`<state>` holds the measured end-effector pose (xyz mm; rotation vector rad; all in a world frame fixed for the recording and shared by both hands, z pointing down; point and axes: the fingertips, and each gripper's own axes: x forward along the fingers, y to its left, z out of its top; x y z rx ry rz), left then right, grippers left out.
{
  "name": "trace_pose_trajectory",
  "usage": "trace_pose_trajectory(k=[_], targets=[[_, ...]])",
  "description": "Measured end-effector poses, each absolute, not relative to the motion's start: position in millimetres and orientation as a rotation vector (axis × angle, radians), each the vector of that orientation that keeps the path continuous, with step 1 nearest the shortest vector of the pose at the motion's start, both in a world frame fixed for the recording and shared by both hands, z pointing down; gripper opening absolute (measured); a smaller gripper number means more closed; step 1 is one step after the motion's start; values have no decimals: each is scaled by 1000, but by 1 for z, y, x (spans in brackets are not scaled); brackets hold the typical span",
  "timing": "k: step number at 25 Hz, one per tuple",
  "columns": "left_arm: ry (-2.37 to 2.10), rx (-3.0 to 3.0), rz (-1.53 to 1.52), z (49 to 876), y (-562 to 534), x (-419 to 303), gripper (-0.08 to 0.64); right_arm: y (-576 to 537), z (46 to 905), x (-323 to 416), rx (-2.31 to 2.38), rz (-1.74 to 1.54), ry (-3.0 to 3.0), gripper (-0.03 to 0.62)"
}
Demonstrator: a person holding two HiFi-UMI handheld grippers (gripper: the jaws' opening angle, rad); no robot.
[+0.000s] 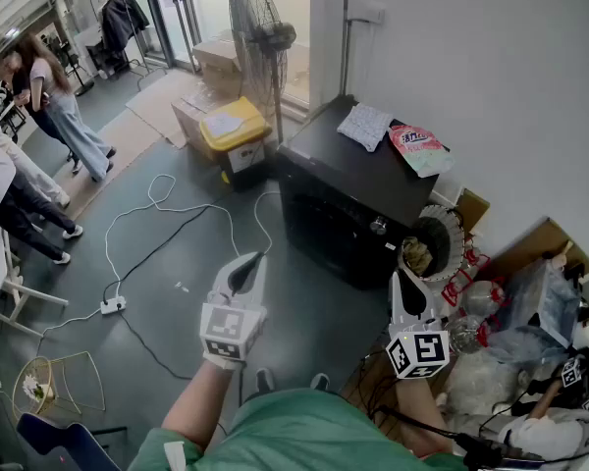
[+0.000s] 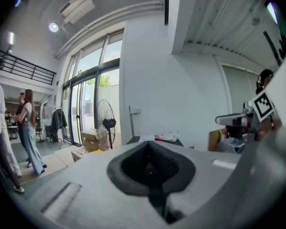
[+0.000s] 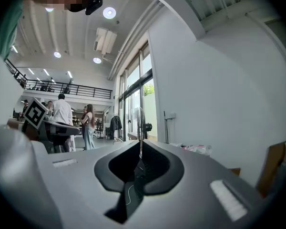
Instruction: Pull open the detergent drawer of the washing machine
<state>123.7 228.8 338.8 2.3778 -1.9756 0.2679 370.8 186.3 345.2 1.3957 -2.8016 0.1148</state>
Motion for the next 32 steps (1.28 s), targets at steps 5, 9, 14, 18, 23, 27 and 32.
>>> trace_pose_trajectory(k=[5,9,14,18,23,27,32], targets=[[-2019,2340,257,340,254,82,-2,203,358,358,1428,118,-2746,14],[-2015,2299,239,348,263,59,-2,212,361,341,1419,111,-2732,14],[-2016,2320,216,339,270,37,-2,223,349,313,1415,57,-2734,14],[-2004,2352,187,333,270,24,3,224,341,296,1440,20,-2716,14],[-1997,2410,179,322,272,2,224,224,328,265,1463,-38,-2679,155],[-1979,2430,167,321,272,-23,242,225,323,240,1472,-62,-2670,169],[-1944,2456,129,327,274,-55,227,229,316,209,1496,-105,-2653,168]])
